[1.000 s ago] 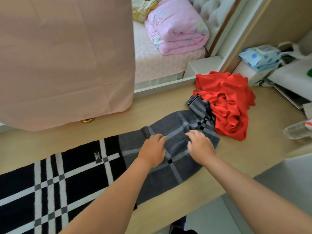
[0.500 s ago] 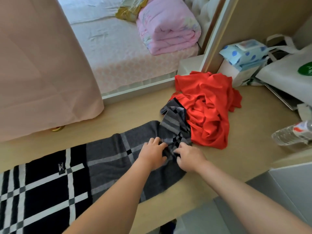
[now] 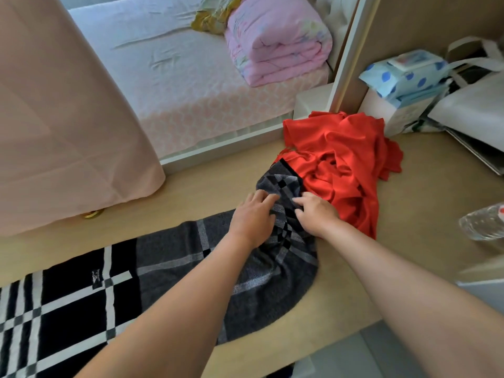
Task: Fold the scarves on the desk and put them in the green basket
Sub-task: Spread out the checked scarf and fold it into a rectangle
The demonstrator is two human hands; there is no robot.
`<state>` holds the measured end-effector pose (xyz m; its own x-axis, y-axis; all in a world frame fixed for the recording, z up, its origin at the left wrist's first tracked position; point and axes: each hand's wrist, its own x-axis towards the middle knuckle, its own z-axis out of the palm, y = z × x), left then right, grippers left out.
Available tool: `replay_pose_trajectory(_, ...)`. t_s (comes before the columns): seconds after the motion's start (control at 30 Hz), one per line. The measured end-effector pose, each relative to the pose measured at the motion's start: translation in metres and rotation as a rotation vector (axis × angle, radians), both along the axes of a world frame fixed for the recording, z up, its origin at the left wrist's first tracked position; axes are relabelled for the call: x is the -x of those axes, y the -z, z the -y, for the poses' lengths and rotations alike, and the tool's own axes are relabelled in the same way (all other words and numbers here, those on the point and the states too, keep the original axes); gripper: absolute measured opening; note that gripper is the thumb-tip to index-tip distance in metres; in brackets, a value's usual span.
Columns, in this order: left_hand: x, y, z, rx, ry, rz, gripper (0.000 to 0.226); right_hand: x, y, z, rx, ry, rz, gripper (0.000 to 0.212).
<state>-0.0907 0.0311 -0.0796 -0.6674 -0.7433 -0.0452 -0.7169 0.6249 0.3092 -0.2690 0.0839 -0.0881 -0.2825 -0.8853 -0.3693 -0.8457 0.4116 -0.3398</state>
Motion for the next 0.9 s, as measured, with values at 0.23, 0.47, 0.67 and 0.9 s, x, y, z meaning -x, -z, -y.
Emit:
replay_pose_trajectory(0.23,0.000,-0.019,0.013,0.045,0.026,-0.113,0.077,-0.020,-0.028,0.003,0.382,0.146,0.217,0.016)
replay_pose_trajectory(0.47,-0.033,-0.061,0.030,-0.061,0.219,0.140,0.051,-0.053,-0.064,-0.004,0.435,0.073,0.655,0.031)
replay_pose_trajectory(0.67,-0.109,-0.083,0.021,-0.038,0.050,-0.096,0.009,-0.096,-0.069,-0.021,0.225,0.064,0.592,0.043)
replay_pose_trajectory(0.9,-0.221,-0.074,-0.017,-0.111,-0.128,-0.087,0.020,-0.176,-0.077,-0.042,0.185,-0.079,0.420,0.017)
